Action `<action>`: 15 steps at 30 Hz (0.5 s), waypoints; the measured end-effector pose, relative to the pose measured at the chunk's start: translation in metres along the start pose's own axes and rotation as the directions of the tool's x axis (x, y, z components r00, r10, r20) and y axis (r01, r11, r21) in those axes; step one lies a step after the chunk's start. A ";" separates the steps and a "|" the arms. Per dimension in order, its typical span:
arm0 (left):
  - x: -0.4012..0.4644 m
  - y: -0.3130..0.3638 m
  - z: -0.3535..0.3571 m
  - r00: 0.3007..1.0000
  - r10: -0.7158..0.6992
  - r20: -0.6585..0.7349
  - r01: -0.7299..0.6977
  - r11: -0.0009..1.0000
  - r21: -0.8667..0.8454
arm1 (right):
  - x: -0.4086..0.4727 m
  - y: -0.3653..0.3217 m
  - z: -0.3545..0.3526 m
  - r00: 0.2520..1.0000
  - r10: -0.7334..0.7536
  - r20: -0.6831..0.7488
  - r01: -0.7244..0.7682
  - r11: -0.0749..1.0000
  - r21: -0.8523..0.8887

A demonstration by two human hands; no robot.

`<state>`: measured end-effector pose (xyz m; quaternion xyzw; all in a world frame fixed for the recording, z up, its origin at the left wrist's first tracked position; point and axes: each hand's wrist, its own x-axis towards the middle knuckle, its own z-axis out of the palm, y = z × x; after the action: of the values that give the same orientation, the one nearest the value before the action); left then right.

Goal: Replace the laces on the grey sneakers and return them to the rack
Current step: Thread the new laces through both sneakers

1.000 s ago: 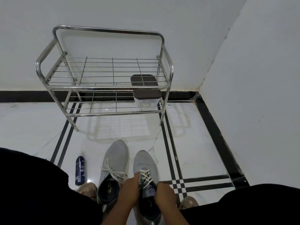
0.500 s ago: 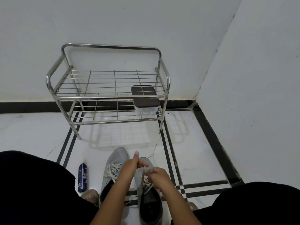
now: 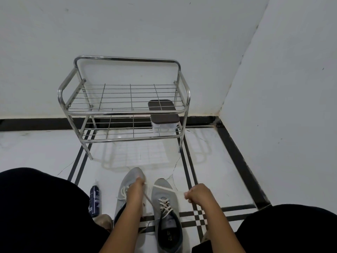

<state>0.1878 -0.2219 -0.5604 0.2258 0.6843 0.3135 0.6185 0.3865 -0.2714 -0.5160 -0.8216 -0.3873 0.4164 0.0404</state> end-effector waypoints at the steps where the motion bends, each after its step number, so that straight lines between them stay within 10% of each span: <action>1: 0.003 -0.003 0.002 1.000 -0.016 -0.004 0.016 0.997 0.076 | 0.002 0.002 0.000 0.997 0.017 -0.074 -0.021 0.999 -0.049; 5: 0.008 -0.026 0.009 0.956 0.280 0.090 -0.262 0.672 0.692 | 0.000 -0.003 0.015 0.981 -0.183 -0.057 0.175 0.977 -0.126; 9: -0.004 -0.031 0.021 0.830 0.406 0.382 -0.557 0.621 0.552 | -0.005 -0.012 0.033 0.957 -0.289 -0.014 0.289 0.954 0.075; 15: -0.005 -0.036 0.023 0.803 0.311 0.508 -0.547 0.724 0.421 | 0.007 -0.007 0.036 0.956 -0.291 -0.040 0.293 0.939 0.182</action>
<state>0.2136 -0.2470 -0.5830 0.6081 0.5285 0.1879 0.5618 0.3586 -0.2708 -0.5413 -0.7503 -0.4640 0.4350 0.1804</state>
